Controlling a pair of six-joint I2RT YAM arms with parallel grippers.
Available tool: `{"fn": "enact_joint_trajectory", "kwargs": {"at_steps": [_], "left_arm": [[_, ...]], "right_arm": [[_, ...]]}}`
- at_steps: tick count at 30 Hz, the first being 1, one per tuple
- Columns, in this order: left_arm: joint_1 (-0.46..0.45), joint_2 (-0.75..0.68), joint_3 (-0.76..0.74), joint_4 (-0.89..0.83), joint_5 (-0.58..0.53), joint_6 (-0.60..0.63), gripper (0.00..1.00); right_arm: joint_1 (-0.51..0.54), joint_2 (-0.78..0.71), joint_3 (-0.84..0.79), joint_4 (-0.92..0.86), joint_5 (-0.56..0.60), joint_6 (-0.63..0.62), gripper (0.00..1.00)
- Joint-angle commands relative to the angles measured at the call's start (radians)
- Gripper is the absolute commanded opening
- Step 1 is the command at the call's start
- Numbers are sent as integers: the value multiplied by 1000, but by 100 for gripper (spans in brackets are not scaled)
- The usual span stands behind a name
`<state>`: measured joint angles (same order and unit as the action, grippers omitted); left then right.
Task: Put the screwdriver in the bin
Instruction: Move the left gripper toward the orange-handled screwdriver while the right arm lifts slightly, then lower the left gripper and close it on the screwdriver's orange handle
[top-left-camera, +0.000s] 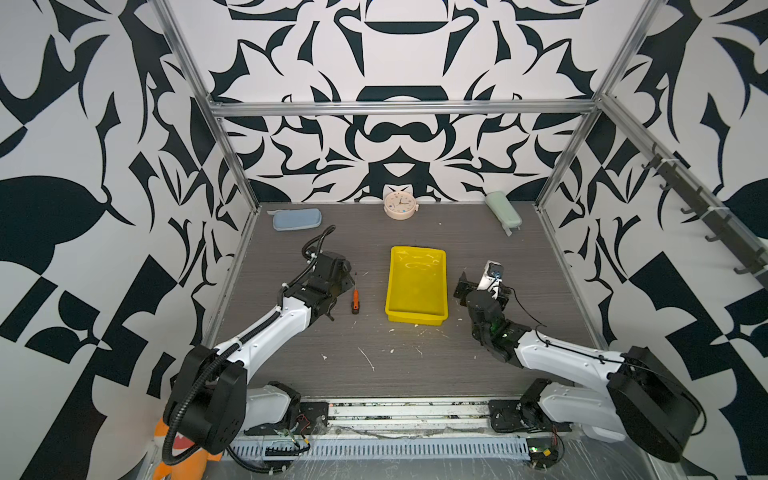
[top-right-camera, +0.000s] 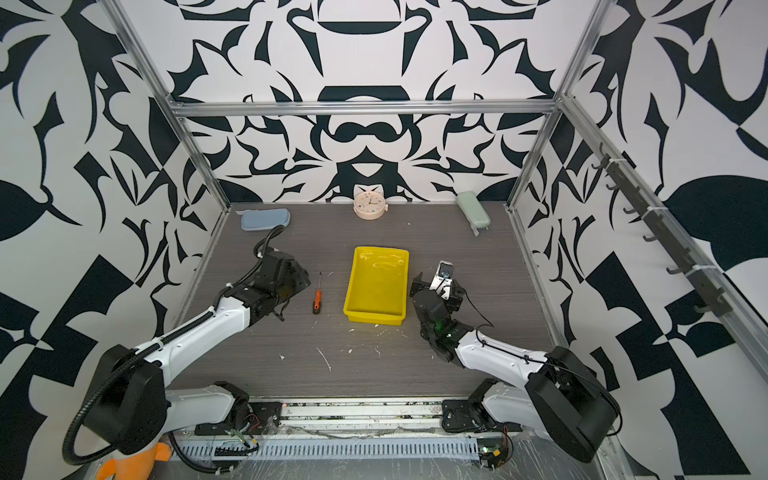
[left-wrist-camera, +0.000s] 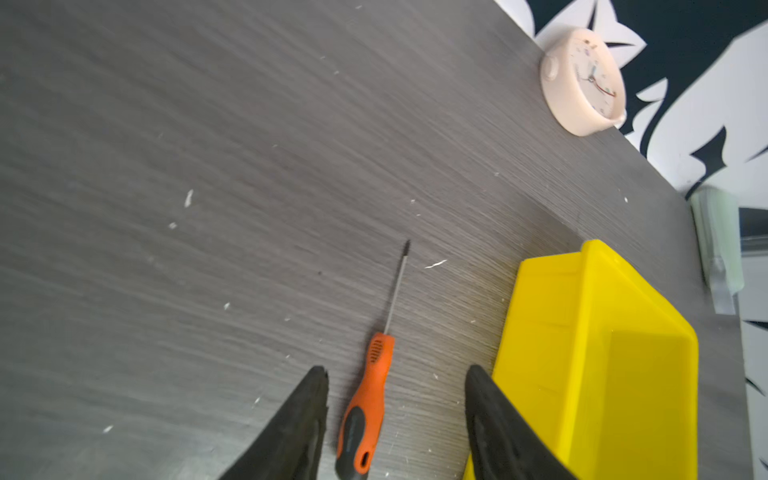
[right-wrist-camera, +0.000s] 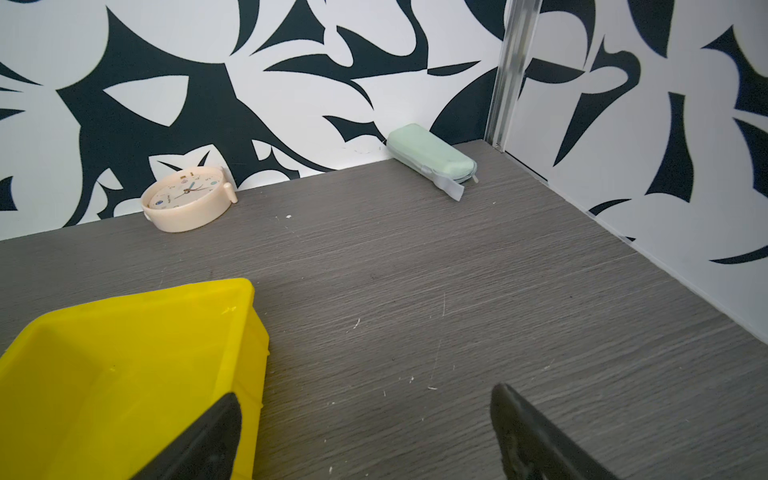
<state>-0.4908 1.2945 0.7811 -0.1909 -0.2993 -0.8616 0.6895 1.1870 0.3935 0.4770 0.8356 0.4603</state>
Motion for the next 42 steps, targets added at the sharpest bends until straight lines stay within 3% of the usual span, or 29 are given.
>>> {"fn": "enact_joint_trajectory", "kwargs": {"at_steps": [1,16,23,28,42], "left_arm": [[-45,45,-3,-81,-52,45,55],[-131,325,149,-194,-64,68,49],[-167,429,256,-329,-172,51,45],[-170,480,249,-307,-177,36,44],[-190,594,264,-324,-226,4,22]], "right_arm": [[3,15,25,18,-3,-4,95],[2,24,48,-25,40,12,95],[2,27,39,-6,31,16,94],[2,57,51,-5,53,6,94],[2,98,97,-62,56,7,93]]}}
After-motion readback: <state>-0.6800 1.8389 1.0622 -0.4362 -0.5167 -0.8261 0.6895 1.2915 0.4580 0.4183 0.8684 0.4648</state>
